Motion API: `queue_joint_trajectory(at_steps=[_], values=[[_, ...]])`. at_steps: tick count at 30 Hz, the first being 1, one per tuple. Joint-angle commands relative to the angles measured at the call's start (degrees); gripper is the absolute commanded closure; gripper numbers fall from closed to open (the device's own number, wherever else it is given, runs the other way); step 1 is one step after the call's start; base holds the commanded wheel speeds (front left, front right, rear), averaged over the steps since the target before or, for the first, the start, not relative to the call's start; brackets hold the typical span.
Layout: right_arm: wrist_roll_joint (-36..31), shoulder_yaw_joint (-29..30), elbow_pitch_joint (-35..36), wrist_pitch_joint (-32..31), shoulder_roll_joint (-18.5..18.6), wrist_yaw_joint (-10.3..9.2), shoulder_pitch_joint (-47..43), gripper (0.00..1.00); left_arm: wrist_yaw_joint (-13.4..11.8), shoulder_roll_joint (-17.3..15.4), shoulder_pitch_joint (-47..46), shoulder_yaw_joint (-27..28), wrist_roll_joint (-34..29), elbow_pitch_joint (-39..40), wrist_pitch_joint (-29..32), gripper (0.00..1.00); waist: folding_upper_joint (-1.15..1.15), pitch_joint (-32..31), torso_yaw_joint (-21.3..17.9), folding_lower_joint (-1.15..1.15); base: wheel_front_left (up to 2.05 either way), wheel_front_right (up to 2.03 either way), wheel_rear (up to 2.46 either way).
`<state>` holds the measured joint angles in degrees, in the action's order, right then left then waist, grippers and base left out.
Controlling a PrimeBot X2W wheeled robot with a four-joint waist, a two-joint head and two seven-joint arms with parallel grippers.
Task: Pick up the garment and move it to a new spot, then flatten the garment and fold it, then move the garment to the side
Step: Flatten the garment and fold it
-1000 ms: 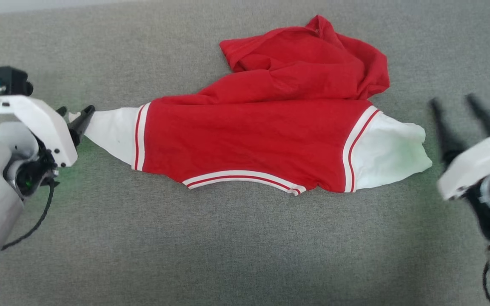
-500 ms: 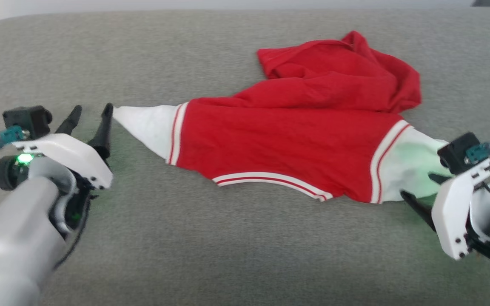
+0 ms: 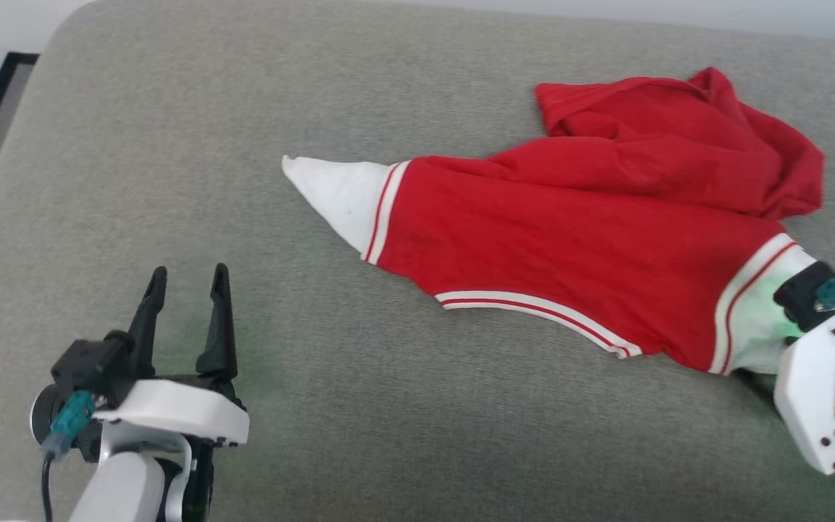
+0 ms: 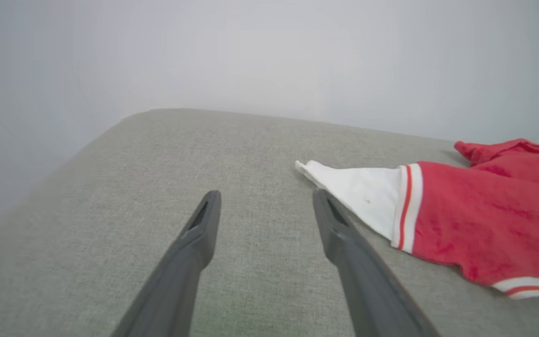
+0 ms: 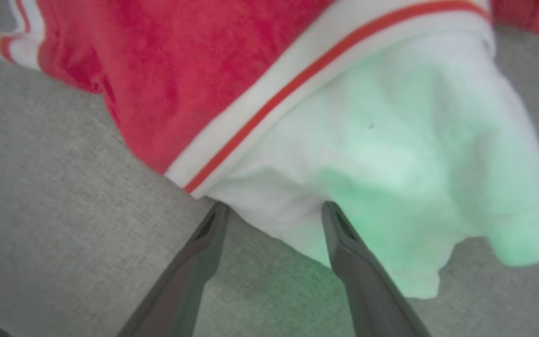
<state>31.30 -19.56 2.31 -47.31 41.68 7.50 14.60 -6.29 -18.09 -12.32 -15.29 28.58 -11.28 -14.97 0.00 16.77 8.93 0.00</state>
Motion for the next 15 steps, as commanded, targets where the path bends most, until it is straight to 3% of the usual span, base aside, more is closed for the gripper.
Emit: queue_joint_trajectory(at_steps=[1,8,12,13,14,15], values=[[-0.5,0.6,-0.4,0.0,0.5,-0.02,-0.3,0.00,1.1,1.5,1.4,2.0,-2.3,1.7,-0.3,0.00,0.00,0.5,1.2,0.00,0.00,0.00,0.00],[-2.6,1.5,-5.5,-1.4,2.0,-0.18,-2.0,0.00,6.4,8.2,4.5,8.5,-10.5,4.2,-0.3,0.00,0.00,2.6,3.4,0.00,0.00,0.00,0.00],[-4.0,0.4,-8.9,-1.0,1.2,-0.28,-2.6,0.00,9.0,10.5,4.0,11.1,-13.0,4.2,-0.3,0.00,0.00,4.3,3.8,0.00,0.00,0.00,0.00],[-4.1,0.0,-9.7,-0.6,0.8,-0.29,-2.6,0.09,9.5,11.0,3.7,11.6,-13.5,4.3,-0.3,0.00,0.00,4.6,3.9,0.00,0.00,0.00,0.00],[-4.3,-0.2,-10.3,0.0,0.3,-0.30,-2.3,0.37,10.0,11.5,3.5,12.2,-14.0,4.3,-0.3,0.00,0.00,4.9,3.9,0.00,0.00,0.00,0.00],[-4.5,0.0,-11.0,0.6,-0.3,-0.40,-2.0,0.74,10.5,11.8,3.2,12.7,-14.2,4.4,-0.3,0.00,0.00,5.2,3.8,0.00,0.00,0.00,0.00]])
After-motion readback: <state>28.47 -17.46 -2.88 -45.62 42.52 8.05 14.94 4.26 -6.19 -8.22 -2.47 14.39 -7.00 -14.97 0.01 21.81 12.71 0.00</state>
